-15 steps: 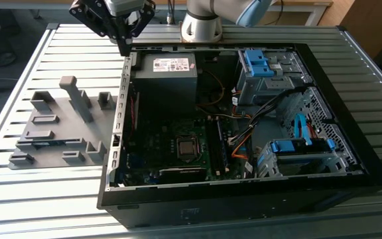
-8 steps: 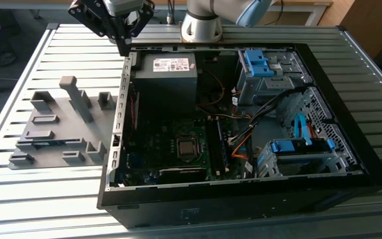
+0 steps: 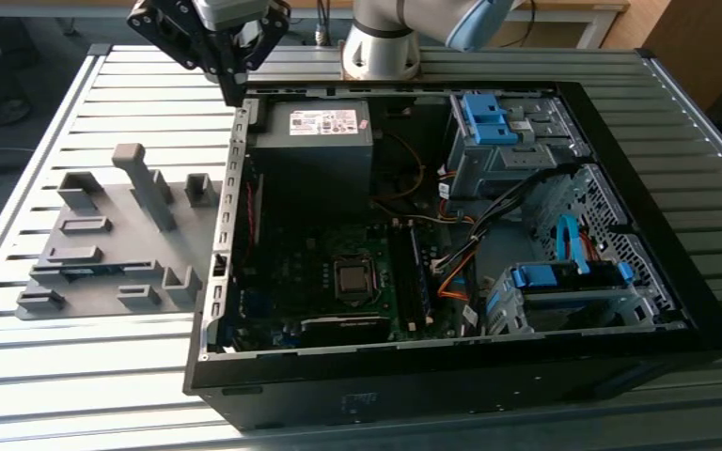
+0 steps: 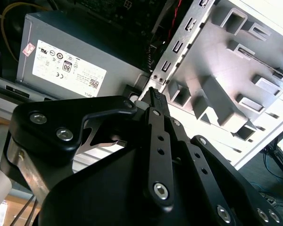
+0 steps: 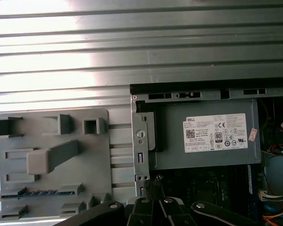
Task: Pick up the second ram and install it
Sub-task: 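Reach for the second ram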
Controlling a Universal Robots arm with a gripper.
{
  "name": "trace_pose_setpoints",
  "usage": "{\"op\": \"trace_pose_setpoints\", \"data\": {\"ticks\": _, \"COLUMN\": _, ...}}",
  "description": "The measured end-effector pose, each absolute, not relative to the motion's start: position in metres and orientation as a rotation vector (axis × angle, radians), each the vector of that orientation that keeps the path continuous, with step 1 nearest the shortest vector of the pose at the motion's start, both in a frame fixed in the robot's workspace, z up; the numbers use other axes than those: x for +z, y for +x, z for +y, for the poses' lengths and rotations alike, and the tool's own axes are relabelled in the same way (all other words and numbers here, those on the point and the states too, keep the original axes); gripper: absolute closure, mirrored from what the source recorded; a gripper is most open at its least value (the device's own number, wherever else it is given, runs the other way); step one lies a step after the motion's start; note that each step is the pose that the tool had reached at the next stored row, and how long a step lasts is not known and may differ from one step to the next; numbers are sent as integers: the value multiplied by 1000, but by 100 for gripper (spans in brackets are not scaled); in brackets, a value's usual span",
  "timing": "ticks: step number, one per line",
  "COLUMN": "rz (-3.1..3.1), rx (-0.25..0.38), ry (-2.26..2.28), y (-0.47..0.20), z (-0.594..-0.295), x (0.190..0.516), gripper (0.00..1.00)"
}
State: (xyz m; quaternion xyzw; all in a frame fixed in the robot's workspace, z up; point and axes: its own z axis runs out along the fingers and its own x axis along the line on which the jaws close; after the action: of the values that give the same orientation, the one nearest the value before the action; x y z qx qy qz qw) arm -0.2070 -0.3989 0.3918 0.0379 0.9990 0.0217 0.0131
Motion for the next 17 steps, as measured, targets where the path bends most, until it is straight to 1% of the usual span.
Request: {"op": "trace_pose_setpoints", "data": {"ticks": 17, "rz": 3112, "rx": 68, "ry": 118, "y": -212, "z": -399, "x": 392, "gripper": 89}}
